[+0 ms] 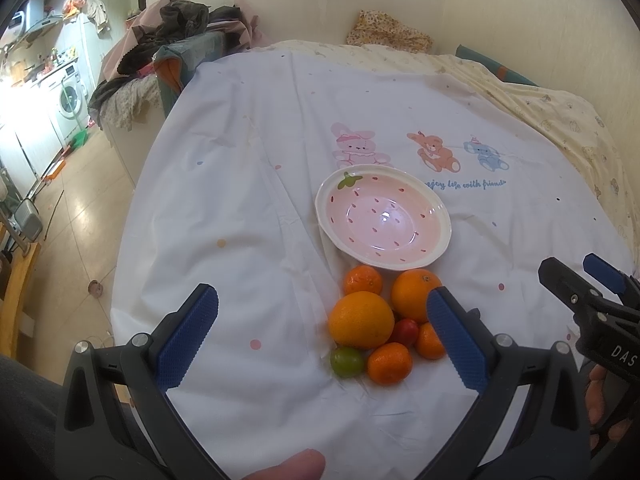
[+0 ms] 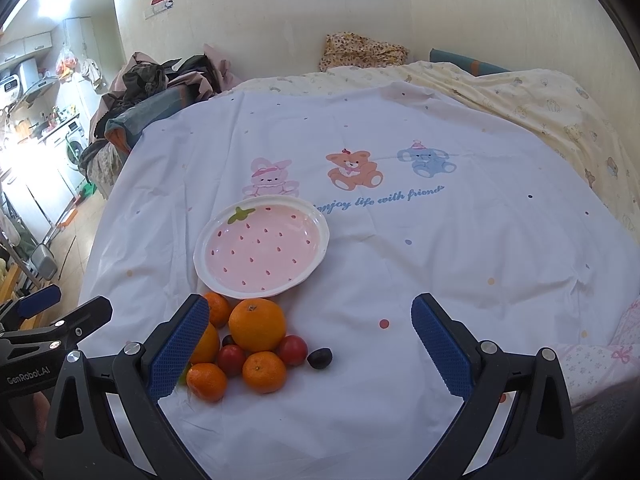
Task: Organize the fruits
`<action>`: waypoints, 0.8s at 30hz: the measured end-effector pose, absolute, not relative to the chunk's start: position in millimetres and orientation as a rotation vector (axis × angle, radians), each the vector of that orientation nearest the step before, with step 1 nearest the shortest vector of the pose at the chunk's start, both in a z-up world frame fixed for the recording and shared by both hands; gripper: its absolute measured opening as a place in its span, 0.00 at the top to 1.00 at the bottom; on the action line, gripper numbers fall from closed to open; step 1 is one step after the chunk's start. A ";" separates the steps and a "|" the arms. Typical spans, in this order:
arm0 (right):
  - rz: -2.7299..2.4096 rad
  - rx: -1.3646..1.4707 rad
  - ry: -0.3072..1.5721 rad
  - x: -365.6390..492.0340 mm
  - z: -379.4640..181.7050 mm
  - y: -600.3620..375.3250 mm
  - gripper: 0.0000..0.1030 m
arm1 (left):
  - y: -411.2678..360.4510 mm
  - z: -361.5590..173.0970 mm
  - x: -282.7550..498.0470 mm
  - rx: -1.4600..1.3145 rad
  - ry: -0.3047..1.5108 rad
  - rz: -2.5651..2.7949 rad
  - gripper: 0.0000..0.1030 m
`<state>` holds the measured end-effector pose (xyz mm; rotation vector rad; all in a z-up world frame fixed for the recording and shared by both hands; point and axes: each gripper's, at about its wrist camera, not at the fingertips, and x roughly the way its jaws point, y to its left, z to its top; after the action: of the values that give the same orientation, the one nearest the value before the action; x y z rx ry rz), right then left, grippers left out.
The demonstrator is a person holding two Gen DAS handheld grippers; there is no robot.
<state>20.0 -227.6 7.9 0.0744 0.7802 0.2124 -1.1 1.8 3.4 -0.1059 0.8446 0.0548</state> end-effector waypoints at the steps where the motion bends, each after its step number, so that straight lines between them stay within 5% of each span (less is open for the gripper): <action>1: 0.211 0.076 0.781 20.5 8.3 -228.1 0.00 | 1.6 3.2 -1.0 -0.106 0.846 0.055 0.00; 19: 0.212 0.076 0.786 21.2 6.3 -225.5 0.00 | 6.3 4.1 0.2 -0.108 0.853 0.064 0.00; 24: 0.201 0.100 0.793 22.9 4.3 -229.4 0.00 | 7.5 -12.6 18.6 -0.116 1.031 0.036 0.00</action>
<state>22.9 -229.4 4.3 0.0999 0.7926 0.2010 18.6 7.5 -12.6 -0.1160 1.0306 0.0356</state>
